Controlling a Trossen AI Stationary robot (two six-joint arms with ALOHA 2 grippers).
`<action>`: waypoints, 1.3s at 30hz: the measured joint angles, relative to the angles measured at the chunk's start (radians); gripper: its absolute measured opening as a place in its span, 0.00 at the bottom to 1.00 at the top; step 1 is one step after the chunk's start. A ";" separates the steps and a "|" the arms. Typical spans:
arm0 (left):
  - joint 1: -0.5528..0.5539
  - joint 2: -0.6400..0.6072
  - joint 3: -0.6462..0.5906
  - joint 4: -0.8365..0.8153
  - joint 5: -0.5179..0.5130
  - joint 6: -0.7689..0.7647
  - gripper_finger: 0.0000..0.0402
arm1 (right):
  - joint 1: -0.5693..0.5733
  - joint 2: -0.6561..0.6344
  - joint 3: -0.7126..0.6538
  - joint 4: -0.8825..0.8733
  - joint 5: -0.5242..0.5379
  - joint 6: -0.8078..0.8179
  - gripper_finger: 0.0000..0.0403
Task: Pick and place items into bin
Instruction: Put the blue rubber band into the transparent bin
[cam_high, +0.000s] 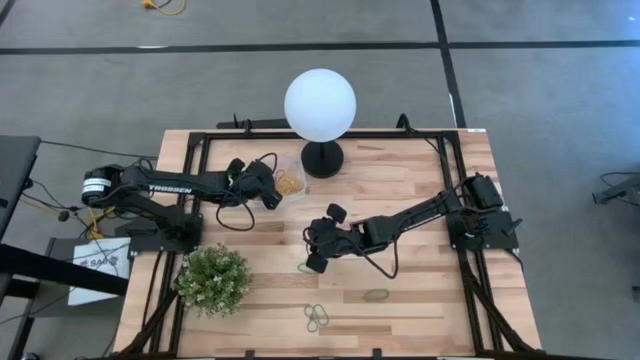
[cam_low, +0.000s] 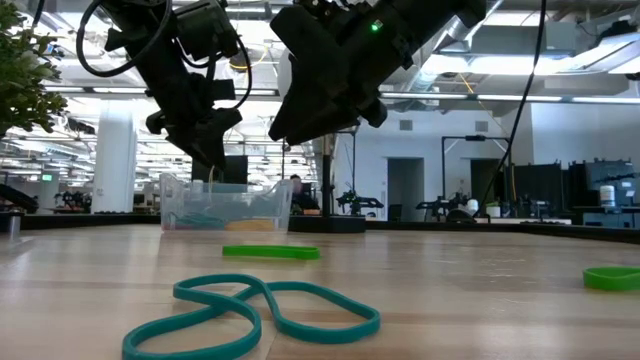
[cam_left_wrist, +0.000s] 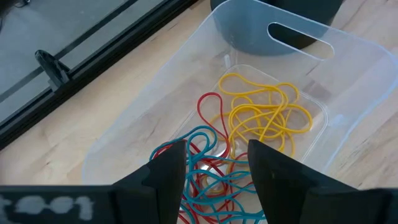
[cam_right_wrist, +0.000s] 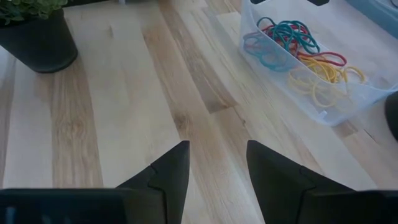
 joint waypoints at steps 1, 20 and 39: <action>0.000 0.000 0.000 0.000 0.000 0.000 0.41 | 0.000 0.000 0.000 0.000 0.000 0.000 0.38; -0.019 0.000 0.000 0.072 0.138 0.059 0.41 | 0.000 0.000 0.000 0.000 0.000 -0.006 0.39; -0.288 0.000 0.000 0.437 0.468 0.295 0.41 | -0.007 -0.001 0.000 0.064 0.002 -0.009 0.39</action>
